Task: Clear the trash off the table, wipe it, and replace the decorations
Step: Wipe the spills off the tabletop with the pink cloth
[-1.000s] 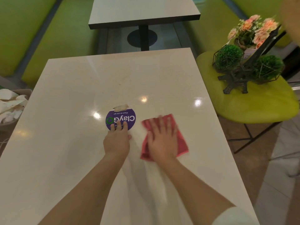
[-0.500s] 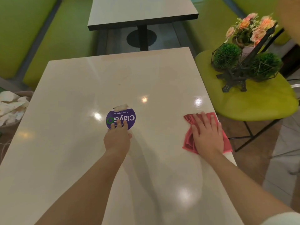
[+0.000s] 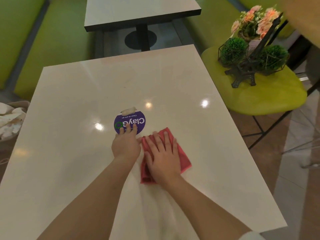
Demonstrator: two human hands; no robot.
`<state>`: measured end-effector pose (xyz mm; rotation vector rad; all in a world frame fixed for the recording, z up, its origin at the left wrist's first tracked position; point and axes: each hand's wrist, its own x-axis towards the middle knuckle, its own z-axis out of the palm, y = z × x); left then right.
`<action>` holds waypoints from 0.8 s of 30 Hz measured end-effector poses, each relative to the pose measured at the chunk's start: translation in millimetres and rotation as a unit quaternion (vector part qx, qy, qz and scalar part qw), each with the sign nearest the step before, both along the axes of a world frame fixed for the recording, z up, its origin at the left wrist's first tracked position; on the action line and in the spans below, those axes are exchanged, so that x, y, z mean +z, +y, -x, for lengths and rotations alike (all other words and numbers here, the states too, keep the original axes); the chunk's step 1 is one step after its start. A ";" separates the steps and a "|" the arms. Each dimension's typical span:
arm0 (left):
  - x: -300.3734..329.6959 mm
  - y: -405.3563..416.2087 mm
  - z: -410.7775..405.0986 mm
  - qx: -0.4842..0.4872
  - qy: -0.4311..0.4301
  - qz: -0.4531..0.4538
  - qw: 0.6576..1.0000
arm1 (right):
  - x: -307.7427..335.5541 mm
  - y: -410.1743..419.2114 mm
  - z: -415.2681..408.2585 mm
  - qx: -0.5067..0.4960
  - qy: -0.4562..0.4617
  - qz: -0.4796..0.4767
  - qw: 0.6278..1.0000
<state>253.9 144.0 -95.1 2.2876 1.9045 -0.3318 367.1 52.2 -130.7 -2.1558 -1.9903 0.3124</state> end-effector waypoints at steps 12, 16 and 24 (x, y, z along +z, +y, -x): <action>18.1 -30.5 24.0 -0.054 -0.078 0.005 0.995 | 0.9 -59.2 -207.3 -0.179 -0.047 0.048 0.981; 19.5 -78.0 36.0 -0.041 -0.101 0.030 0.994 | 2.8 -56.1 -181.4 -0.212 -0.051 0.040 0.975; 11.1 -123.0 42.9 -0.020 -0.085 0.097 0.991 | 6.0 -78.6 -12.7 -0.088 -0.017 0.028 0.996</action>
